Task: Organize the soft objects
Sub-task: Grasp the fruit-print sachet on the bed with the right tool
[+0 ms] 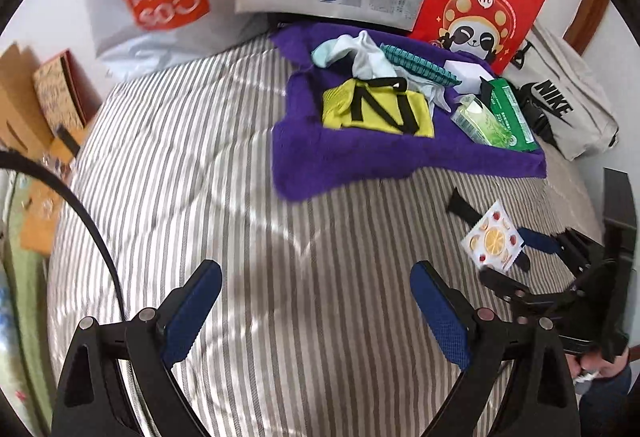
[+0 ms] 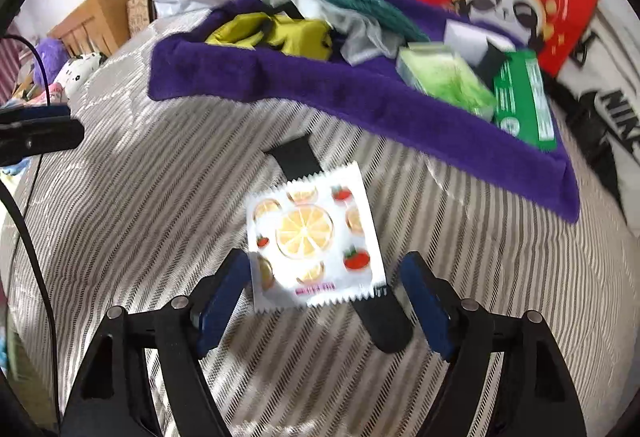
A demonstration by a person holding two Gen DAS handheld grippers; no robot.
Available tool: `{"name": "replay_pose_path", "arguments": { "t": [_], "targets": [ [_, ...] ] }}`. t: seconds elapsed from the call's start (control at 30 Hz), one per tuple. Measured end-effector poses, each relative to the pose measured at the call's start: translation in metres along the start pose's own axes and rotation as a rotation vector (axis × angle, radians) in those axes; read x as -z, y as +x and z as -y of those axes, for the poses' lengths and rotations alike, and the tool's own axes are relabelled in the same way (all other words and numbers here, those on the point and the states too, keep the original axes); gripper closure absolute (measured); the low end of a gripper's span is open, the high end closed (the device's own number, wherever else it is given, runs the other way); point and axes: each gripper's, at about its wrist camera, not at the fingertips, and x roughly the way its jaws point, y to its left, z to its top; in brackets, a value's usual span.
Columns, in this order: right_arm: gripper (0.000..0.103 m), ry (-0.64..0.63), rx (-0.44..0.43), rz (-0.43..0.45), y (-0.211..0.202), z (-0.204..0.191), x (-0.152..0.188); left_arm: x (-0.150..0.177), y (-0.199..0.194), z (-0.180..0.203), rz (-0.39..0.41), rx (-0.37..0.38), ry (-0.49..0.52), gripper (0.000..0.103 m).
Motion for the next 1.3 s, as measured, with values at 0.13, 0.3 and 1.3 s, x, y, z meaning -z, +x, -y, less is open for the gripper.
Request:
{"name": "replay_pose_path", "arguments": {
  "t": [0.13,0.3,1.3],
  "targets": [
    [0.03,0.018,-0.011,0.045,0.003,-0.002,0.0,0.018,0.001,-0.01,0.009,0.03,-0.039,0.008],
    [0.058,-0.028,0.019,0.058,-0.006,-0.01,0.003,0.034,0.009,-0.016,-0.004,0.024,-0.061,0.008],
    [0.038,0.0,-0.015,0.037,0.0,0.014,0.006,0.053,0.011,-0.011,-0.001,0.14,-0.07,0.008]
  ]
}}
